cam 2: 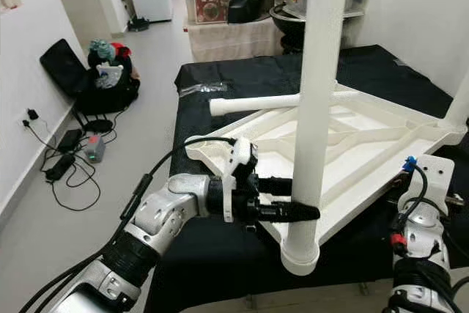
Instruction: Building children table
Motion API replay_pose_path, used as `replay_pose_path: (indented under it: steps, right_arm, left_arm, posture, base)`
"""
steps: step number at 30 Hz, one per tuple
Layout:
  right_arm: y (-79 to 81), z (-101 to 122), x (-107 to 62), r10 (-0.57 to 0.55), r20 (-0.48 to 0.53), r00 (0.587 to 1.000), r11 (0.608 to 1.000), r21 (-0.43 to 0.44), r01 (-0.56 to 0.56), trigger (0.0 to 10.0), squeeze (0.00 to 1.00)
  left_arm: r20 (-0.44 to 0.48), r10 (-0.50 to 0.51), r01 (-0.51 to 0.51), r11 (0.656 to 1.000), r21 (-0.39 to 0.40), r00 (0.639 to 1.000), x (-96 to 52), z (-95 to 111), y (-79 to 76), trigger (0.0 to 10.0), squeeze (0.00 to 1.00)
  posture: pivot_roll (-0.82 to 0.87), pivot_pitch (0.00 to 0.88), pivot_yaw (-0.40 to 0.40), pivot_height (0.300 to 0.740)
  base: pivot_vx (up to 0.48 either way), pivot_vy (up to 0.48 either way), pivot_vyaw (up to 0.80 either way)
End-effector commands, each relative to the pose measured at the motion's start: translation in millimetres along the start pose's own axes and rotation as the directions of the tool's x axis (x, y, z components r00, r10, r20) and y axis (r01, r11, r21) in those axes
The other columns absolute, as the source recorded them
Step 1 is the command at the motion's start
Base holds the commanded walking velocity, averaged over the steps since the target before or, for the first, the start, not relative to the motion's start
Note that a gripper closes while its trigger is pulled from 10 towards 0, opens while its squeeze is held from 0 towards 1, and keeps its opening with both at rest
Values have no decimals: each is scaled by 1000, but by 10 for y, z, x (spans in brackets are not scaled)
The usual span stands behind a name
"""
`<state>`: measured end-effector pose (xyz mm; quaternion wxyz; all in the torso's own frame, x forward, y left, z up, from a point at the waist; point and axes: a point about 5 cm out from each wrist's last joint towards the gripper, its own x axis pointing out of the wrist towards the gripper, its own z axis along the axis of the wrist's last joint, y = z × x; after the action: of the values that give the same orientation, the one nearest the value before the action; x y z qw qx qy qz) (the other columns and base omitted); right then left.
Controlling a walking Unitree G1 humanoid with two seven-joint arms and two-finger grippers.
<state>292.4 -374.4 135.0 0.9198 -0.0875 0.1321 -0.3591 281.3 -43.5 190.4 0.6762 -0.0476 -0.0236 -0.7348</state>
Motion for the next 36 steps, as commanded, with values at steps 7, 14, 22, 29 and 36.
replay_pose_path:
  steps: [7, 14, 22, 29, 36]
  right_arm:
    - [-157, -192, -16, -22, -56, 998, 999, -35, 20, 10000, 0]
    - [-629, -77, -51, -178, 13, 984, 983, -52, 178, 10000, 0]
    - [-1251, 490, -312, -380, 276, 883, 925, 83, 372, 10000, 0]
    - [-806, 846, -583, -83, 504, 860, 988, 157, 2, 10000, 0]
    - [-209, 887, -810, 179, 575, 798, 956, 89, -279, 10000, 0]
  left_arm:
    - [-6, 2, -2, 999, -42, 1000, 151, -57, -13, 10000, 0]
    - [-50, 57, -58, 998, -7, 997, 95, -133, 64, 10000, 0]
    - [-65, 118, -117, 993, 30, 991, -5, -153, 141, 10000, 0]
    - [-16, 204, -203, 978, 57, 979, -61, -72, 231, 10000, 0]
    - [20, 324, -324, 938, 121, 946, -280, -62, 339, 10000, 0]
  posture:
    - [-83, 0, 46, 740]
    - [-100, 0, 58, 740]
    - [-118, 0, 70, 740]
    - [-131, 0, 77, 740]
    - [-108, 0, 53, 740]
  base:
    - [0, 0, 0]
    - [0, 0, 0]
    - [0, 0, 0]
    - [0, 0, 0]
    - [0, 0, 0]
